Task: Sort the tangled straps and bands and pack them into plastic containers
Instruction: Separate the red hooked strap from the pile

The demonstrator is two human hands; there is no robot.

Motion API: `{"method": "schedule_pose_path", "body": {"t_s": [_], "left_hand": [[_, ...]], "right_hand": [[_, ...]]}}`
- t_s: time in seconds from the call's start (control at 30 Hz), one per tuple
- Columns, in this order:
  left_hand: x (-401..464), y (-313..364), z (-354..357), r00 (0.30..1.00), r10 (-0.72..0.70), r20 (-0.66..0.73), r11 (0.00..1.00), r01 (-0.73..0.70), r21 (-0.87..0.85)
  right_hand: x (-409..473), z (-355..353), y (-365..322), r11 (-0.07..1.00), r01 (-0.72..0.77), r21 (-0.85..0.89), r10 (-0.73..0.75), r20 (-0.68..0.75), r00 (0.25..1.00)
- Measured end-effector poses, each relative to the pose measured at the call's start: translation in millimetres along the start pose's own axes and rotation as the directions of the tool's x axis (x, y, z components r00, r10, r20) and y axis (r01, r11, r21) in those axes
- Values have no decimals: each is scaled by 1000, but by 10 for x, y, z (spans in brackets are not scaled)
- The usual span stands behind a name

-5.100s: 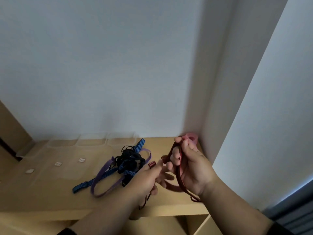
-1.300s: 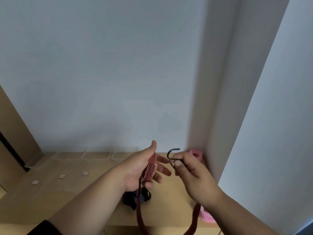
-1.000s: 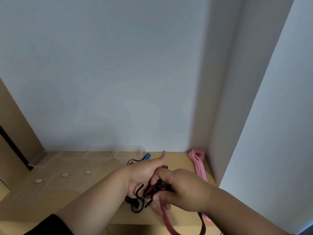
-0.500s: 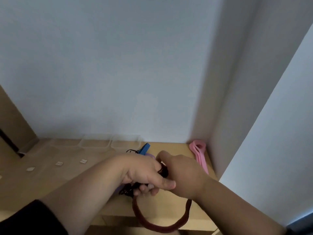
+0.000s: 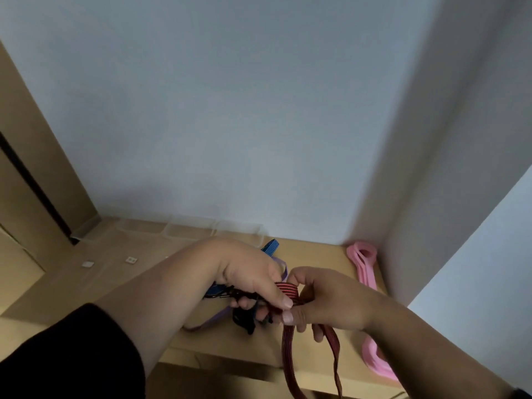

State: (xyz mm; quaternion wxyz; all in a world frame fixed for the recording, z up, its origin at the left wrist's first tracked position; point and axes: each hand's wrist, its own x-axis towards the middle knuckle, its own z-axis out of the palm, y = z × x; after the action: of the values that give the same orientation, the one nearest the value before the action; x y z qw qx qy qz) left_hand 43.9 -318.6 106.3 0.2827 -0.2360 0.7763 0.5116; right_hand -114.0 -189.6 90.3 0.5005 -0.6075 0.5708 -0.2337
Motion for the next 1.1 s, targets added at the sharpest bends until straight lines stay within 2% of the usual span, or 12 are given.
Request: {"method": "schedule_pose_path", "body": {"t_s": [0.07,0.17,0.33,0.43,0.67,0.87,1.03,1.1], "left_hand": [[-52,-30,-63,998,-38,46,999,38,8],[-149,-63,-141,985,-53,163,998,59,-27],[-209,-159,-188,994,-68,89,996,72,-51],[-268,-229,-203,991,-51,124,986,69,-150],[-267,-346,-262,973,34,227,960,32,-279],[-313,-528,-322,964,93,249,939,-1,-345],[-324,-639,-334,973,52,225,975,-1,-221],[-371,-684,-346,976,11,215,978,34,-206]], "right_hand": [[12,-17,21,999,-4,-32,3,-16,1000],[28,-41,41,984,-4,-179,-5,-54,999],[42,-77,66,936,22,-352,-59,-94,994],[29,-116,97,870,60,-489,-137,-122,983],[14,-217,244,762,132,-634,-252,-104,962],[-80,-293,311,772,202,-602,-346,-131,929],[-180,-380,285,866,69,-496,-145,-118,982],[-253,-431,306,878,48,-477,-120,-121,985]]}}
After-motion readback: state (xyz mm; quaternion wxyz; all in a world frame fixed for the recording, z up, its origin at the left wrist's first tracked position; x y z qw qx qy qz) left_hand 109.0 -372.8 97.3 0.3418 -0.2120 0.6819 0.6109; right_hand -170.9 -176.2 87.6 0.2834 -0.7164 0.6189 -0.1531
